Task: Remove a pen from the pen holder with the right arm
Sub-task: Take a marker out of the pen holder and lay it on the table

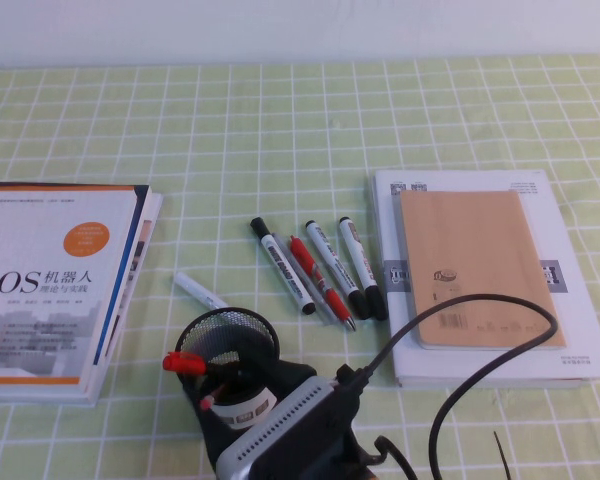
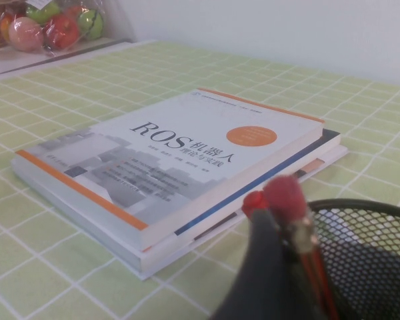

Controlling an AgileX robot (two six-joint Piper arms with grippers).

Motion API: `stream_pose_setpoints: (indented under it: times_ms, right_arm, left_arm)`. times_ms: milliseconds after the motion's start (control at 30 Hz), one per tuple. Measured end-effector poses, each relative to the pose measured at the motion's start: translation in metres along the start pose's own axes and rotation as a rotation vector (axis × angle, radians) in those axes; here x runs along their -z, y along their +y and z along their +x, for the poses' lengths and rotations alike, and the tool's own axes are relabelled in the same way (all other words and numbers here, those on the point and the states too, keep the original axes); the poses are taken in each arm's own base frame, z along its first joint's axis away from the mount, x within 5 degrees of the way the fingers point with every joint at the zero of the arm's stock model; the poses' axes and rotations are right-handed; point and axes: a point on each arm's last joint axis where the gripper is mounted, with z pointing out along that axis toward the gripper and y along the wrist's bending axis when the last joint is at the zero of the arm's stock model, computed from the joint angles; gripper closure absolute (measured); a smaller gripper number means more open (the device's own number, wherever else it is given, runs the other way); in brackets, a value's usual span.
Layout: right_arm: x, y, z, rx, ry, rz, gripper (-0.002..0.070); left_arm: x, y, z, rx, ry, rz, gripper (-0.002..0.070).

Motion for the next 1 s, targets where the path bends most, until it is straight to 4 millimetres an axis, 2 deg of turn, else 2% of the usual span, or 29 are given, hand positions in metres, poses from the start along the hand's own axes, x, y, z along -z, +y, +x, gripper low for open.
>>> stream_pose_setpoints:
  times_ms: [167,533,667,867,1000]
  right_arm:
    - [0.0,-0.0001,0.0,0.0,0.0,0.0,0.036]
    - [-0.0003,-0.0001,0.0003,0.003,0.0,-0.003,0.0406]
    - [-0.0003,0.0014,0.0,0.011,-0.004,-0.02,0.0482]
    - [-0.0006,0.0011,-0.001,0.014,-0.015,-0.022,0.065]
    - [-0.0006,0.0013,-0.0011,0.015,-0.015,-0.024,0.0675]
  left_arm:
    - [0.0,0.0,0.0,0.0,0.0,0.0,0.0681]
    - [0.0,0.0,0.0,0.0,0.0,0.0,0.0681]
    - [0.0,0.0,0.0,0.0,0.0,0.0,0.0681]
    - [0.0,0.0,0.0,0.0,0.0,0.0,0.0681]
    - [0.0,0.0,0.0,0.0,0.0,0.0,0.0681]
